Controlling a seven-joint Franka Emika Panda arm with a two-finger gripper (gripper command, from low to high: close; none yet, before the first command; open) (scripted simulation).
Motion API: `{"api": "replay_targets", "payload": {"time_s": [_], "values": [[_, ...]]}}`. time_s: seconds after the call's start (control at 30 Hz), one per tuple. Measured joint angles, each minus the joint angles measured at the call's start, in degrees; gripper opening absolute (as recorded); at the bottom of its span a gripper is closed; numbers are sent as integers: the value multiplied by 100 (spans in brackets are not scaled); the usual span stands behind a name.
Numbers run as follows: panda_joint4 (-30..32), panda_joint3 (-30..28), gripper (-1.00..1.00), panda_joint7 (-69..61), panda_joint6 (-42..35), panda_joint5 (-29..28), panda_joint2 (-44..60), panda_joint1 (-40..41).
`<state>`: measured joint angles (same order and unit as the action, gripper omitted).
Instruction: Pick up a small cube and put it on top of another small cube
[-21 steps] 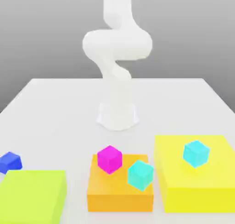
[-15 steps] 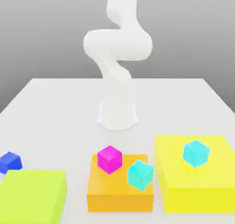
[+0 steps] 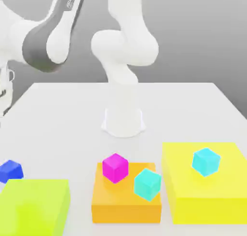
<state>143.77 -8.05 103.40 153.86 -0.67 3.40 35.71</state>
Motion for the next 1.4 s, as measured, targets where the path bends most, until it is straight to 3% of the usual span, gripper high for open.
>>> {"api": "replay_targets", "payload": {"time_s": [0.13, 0.27, 0.3, 0.53, 0.73, 0.87, 1.03, 1.4], "values": [[158, -126, 0, 455, 398, 556, 841, 280], [36, 133, 0, 323, 1018, 905, 1673, 545], [-3, 210, -100, 278, 1176, 964, 1872, 611], [-12, 233, -100, 272, 1222, 977, 1919, 632], [197, 47, -100, 635, 377, 567, 843, 333], [257, 739, -100, 1033, -125, 544, 184, -450], [325, 1439, -100, 1476, -741, 668, -582, -2034], [537, 3255, -100, 2390, -1708, 912, -1701, -3981]]}}
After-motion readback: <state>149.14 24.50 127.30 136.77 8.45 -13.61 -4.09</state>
